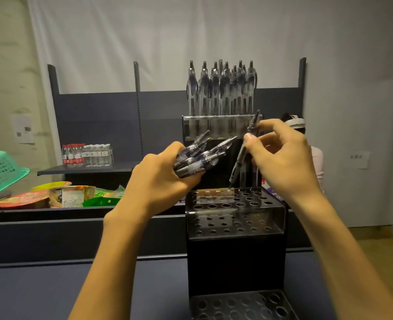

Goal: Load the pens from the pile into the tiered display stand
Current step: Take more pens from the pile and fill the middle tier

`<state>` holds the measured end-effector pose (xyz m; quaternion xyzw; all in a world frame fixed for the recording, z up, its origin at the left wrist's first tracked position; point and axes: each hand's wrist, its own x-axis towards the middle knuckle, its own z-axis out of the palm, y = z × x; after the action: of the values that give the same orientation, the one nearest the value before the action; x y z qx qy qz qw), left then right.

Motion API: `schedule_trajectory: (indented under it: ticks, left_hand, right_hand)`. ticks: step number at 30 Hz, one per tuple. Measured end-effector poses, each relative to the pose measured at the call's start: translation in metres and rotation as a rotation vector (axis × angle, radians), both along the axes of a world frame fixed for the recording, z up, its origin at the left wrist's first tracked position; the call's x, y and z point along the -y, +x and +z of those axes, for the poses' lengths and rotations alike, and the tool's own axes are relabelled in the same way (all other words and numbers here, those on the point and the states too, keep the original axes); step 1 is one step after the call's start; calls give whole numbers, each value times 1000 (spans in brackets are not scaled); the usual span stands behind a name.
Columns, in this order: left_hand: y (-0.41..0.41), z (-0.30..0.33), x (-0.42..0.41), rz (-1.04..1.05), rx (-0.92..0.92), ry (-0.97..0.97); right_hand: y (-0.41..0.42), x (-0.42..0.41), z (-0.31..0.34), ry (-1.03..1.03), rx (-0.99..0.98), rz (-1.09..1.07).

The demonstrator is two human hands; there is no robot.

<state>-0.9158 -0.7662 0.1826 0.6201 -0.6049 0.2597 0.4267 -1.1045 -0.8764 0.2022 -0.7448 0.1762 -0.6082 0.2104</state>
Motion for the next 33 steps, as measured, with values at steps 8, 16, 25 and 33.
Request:
schedule_trajectory:
  ticks: [8, 16, 25, 33]
  left_hand:
    - [1, 2, -2, -63, -31, -18]
    - [4, 1, -11, -33, -56, -6]
    - [2, 3, -12, -27, -66, 16]
    - [1, 1, -8, -15, -67, 28]
  right_hand:
    - [-7, -7, 4, -85, 0, -40]
    - [-8, -8, 4, -178, -19, -89]
    - [-15, -7, 5, -185, -34, -82]
    - [-4, -10, 0, -288, -109, -158]
